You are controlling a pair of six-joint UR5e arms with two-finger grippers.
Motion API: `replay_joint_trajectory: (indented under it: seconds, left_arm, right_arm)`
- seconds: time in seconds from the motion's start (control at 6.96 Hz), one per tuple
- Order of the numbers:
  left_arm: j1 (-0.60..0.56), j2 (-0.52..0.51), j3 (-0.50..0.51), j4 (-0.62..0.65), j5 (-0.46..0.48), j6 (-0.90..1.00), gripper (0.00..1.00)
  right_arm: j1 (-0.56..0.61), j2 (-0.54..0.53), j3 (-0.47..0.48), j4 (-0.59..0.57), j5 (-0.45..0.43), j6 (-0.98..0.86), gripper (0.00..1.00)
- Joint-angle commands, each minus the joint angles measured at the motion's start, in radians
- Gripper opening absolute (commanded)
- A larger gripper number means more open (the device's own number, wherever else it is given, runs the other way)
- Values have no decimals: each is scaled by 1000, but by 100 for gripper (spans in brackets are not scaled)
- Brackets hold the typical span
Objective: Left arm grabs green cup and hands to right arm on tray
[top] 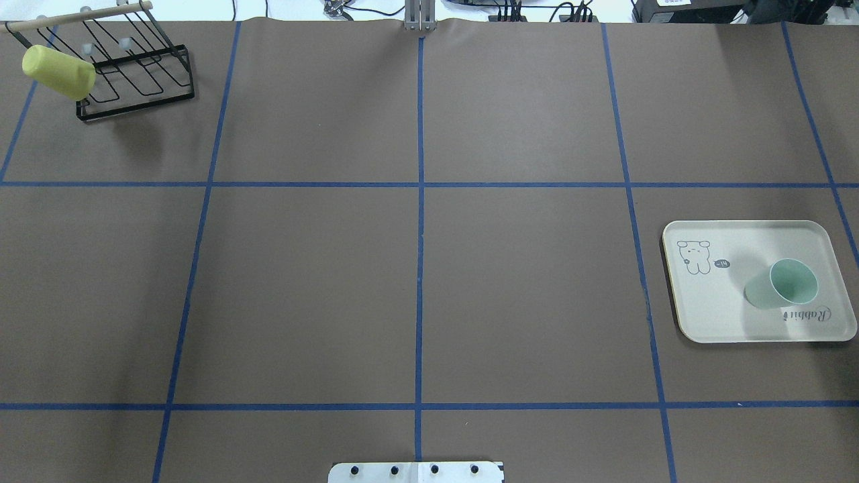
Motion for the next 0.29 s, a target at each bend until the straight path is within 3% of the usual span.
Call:
replay_joint_trajectory:
  seconds: [0.0,0.14]
  left_arm:
    - [0,-1,1,0,0,0,100]
    - [0,-3,2,0,0,0,100]
  right_arm:
    - [0,0,0,0,-1,0,100]
    - [0,0,0,0,1,0,100]
